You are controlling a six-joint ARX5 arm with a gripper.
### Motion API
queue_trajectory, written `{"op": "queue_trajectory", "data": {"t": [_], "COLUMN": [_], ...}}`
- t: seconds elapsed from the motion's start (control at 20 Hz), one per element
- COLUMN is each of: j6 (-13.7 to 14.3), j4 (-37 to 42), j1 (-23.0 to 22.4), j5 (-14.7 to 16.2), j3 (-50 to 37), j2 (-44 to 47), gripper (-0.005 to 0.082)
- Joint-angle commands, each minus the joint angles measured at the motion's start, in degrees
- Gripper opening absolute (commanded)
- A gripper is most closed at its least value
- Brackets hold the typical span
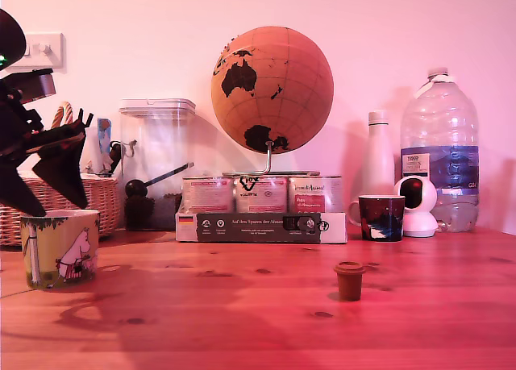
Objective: Pick up the coffee capsules on the table and drop them inside the coffee cup
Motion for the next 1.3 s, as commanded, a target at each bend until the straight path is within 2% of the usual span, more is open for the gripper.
{"op": "queue_trajectory", "data": {"t": [0.0,0.05,0.1,0.3,0.5,0.65,1.1,1.25], "j6": [-0.20,-0.15,-0.13,-0.13,-0.07,-0.09,-0.09,-0.09], "j4": [0.13,0.04,-0.04,-0.79,-1.75,-1.27,17.59,25.05], "j1": [-0.11,-0.20,-0.22,-0.22,-0.31,-1.97,-12.74,-16.15], "j5": [0.39,0.85,1.14,1.84,4.59,4.94,4.90,7.50], "j3": [0.28,0.28,0.28,0.28,0.26,0.02,-15.91,-21.00], "j2": [0.11,-0.46,-1.29,-7.08,-14.29,-19.08,-27.69,-28.28], "gripper": [0.0197,0.0073,-0.0013,-0.0021,-0.0021,-0.0021,-0.0021,-0.0021]}}
